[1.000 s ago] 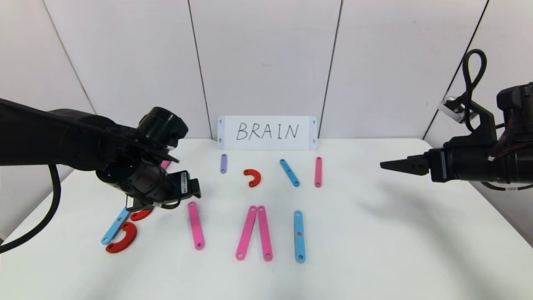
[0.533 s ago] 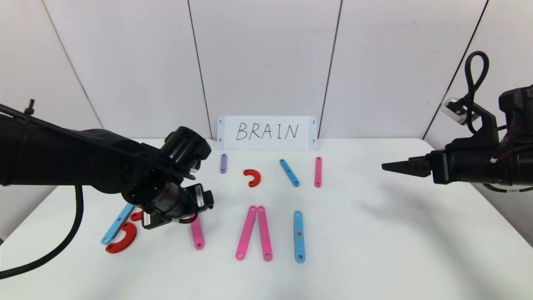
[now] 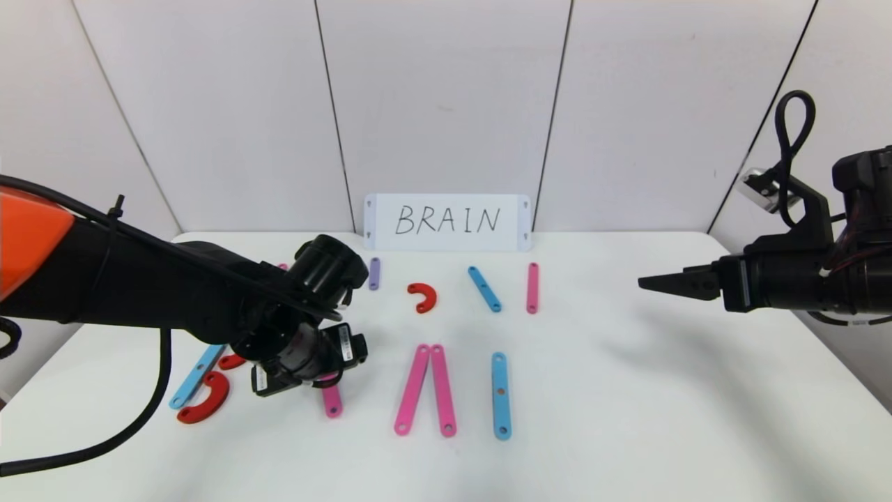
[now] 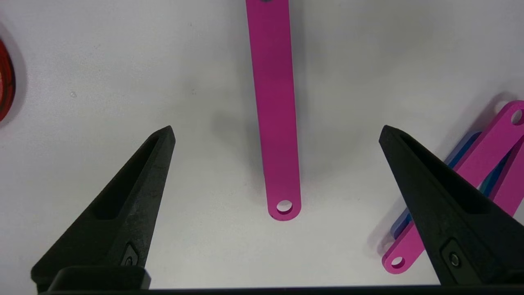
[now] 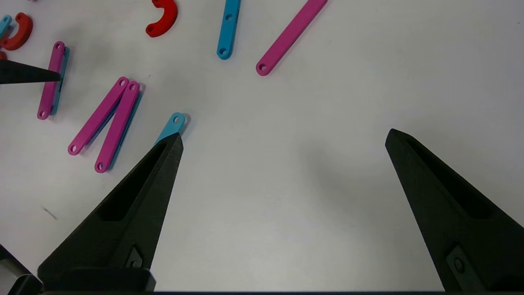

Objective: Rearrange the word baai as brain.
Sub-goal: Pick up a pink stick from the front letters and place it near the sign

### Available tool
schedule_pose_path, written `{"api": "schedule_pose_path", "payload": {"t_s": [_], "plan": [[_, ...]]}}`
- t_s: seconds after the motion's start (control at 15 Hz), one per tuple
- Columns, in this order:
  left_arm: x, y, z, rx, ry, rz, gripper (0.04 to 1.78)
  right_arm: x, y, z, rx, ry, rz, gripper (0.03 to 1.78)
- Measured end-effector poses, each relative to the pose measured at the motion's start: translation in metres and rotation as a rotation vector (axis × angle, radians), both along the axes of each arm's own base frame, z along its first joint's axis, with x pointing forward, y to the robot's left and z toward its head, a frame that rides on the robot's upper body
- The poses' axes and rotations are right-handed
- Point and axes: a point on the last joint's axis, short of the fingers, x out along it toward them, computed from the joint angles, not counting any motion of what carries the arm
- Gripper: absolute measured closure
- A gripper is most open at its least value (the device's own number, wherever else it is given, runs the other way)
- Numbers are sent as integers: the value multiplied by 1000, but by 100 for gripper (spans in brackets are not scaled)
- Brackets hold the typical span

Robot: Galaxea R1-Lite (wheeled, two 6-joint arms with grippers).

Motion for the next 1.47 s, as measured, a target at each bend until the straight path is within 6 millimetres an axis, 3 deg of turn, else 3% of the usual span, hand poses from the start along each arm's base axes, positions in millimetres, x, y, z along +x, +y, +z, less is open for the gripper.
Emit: {"api": "schedule_pose_path", "payload": {"t_s": [0.73,0.87,1.07,1.33,1.47], "plan": [[9,-3,-19,37,43,5,8,-1,0,-2,-3,5,-2,8],[10,-4,-19,29,30,5,16,-1,0,-2,-3,6,-1,8],[11,-4,-20,27,26,5,49,-2,0,-3,-14,1,9,8],[11,-3,-21,29,32,3,122,-2,1,-4,-18,1,15,8],[12,-4,-23,32,35,5,148,-2,2,-5,-19,4,18,8]]}}
